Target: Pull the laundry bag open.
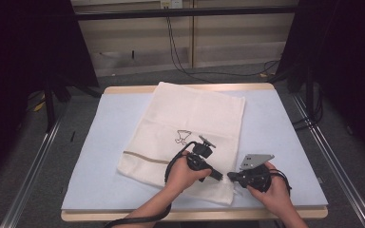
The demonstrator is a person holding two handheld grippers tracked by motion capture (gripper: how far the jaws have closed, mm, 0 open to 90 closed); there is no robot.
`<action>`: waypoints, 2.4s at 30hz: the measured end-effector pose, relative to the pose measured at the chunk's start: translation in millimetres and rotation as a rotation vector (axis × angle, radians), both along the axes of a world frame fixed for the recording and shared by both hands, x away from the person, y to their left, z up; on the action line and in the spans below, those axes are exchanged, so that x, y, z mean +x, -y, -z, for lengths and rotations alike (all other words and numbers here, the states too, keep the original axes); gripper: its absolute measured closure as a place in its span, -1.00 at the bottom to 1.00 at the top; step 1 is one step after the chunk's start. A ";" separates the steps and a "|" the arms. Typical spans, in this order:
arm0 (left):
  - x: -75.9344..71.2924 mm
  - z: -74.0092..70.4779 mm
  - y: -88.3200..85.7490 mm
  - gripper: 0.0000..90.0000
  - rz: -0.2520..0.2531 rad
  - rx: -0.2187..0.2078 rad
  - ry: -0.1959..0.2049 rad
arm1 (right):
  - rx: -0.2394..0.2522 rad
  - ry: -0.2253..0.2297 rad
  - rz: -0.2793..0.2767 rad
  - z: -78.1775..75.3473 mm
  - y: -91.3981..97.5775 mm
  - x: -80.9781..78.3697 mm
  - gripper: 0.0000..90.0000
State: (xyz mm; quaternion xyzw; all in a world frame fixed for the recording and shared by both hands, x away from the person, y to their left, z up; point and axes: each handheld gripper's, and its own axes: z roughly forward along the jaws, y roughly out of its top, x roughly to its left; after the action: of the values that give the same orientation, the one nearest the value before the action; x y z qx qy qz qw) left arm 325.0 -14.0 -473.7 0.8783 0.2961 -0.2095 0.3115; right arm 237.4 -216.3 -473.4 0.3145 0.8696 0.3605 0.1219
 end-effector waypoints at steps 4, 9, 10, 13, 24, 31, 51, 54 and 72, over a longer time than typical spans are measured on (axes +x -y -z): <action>0.8 -0.3 0.8 0.91 -0.010 -0.016 -0.033 | 0.022 -0.008 0.002 0.9 0.8 0.3 1.00; 3.4 -0.1 -0.4 0.93 -0.011 -0.016 -0.057 | 0.017 0.003 0.010 -4.4 -0.3 -2.4 1.00; 3.8 0.9 -0.7 0.93 -0.021 -0.025 -0.070 | 0.020 0.003 -0.006 -5.2 -1.3 -3.0 0.97; 6.8 1.8 -2.6 0.93 0.001 -0.021 -0.068 | 0.020 -0.027 -0.052 -0.8 -7.9 -5.2 1.00; 12.1 -7.2 -25.0 0.94 -0.015 -0.018 -0.067 | -0.003 -0.049 -0.052 0.1 -5.7 -5.1 1.00; 16.5 -12.6 -48.2 0.94 -0.031 -0.012 -0.048 | -0.027 -0.043 -0.054 -1.3 -7.7 -5.7 1.00; 32.9 -20.6 -91.8 0.94 -0.080 -0.016 -0.046 | -0.031 -0.037 -0.054 -1.3 -7.3 -6.2 1.00; 32.7 -19.5 -93.7 0.94 -0.081 -0.014 -0.033 | -0.023 -0.044 -0.060 -1.0 -6.6 -5.5 1.00; 35.5 -13.5 -112.9 0.94 -0.112 0.003 -0.020 | -0.007 -0.053 -0.037 -0.5 -5.8 -5.5 1.00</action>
State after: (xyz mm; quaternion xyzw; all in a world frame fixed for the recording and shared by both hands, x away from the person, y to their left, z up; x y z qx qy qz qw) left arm 360.5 98.9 -460.2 0.8587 0.3481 -0.2000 0.3187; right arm 231.9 -210.5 -472.9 0.3074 0.8794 0.3513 0.0934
